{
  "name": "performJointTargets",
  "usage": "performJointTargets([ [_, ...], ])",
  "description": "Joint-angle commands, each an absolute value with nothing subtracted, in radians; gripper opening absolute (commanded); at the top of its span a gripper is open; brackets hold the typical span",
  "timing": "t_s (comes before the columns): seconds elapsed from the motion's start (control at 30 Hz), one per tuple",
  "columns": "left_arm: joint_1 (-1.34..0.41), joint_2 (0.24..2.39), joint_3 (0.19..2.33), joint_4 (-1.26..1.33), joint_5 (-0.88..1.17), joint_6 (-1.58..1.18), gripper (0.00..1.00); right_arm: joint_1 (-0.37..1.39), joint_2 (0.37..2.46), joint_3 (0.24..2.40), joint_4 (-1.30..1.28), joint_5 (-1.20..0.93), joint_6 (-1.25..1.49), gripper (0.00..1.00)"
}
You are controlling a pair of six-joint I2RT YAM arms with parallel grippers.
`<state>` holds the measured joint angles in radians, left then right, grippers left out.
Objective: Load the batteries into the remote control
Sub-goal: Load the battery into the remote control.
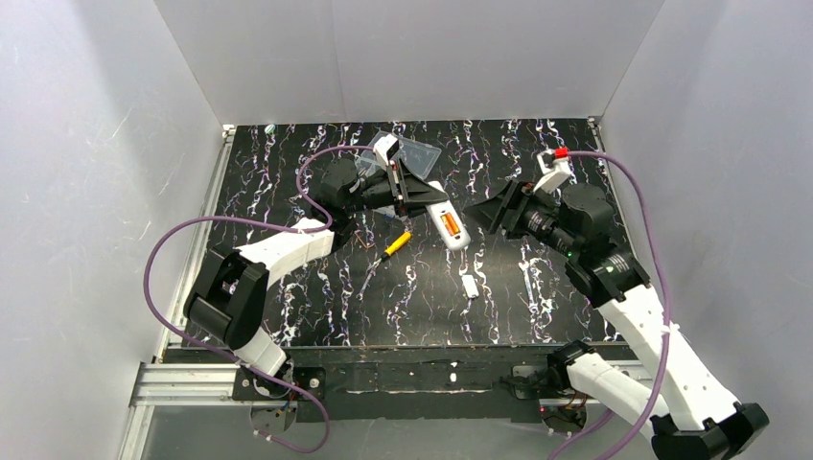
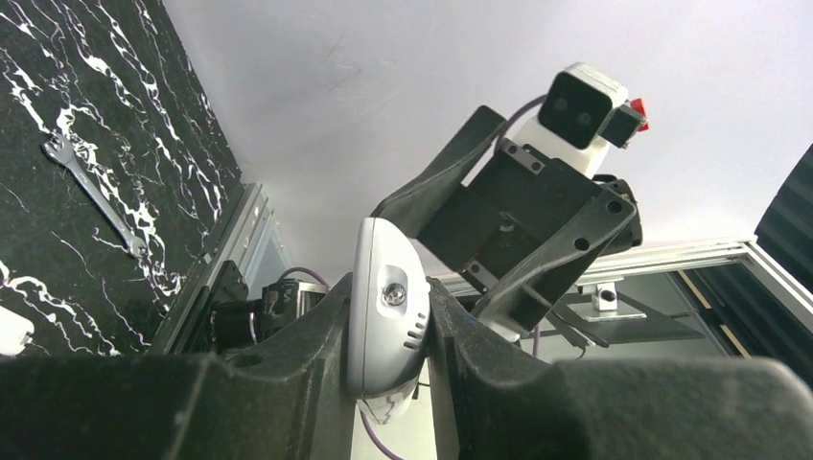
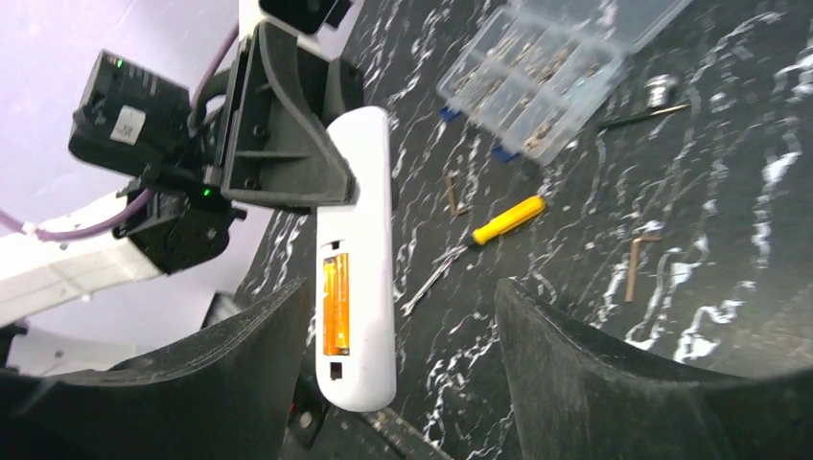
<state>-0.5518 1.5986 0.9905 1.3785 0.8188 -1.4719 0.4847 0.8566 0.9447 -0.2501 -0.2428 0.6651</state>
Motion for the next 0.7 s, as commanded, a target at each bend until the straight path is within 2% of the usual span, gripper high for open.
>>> performJointTargets([
  [0.0, -0.548, 1.589, 0.986, 1.449, 0.831, -1.435, 0.0, 0.48, 0.825, 1.0, -0.386, -0.015, 0.581, 0.76],
  [0.13, -0.546, 1.563, 0.972, 1.377, 0.822, -1.373, 0.0, 0.48, 0.887, 1.028, -0.598, 0.194, 0.595, 0.75],
  [0.23, -0.54, 1.53, 0.955, 1.289, 0.803, -1.306, 0.0, 0.48, 0.943, 1.037, -0.684, 0.229, 0.599, 0.75],
  [0.5, -0.522, 1.493, 0.921, 1.224, 0.773, -1.271, 0.0, 0.5, 0.981, 0.872, -0.571, 0.083, 0.591, 0.75],
  [0.67, -0.518, 1.49, 0.92, 1.212, 0.758, -1.263, 0.0, 0.685, 1.093, 0.844, -0.547, 0.183, 0.586, 0.77],
])
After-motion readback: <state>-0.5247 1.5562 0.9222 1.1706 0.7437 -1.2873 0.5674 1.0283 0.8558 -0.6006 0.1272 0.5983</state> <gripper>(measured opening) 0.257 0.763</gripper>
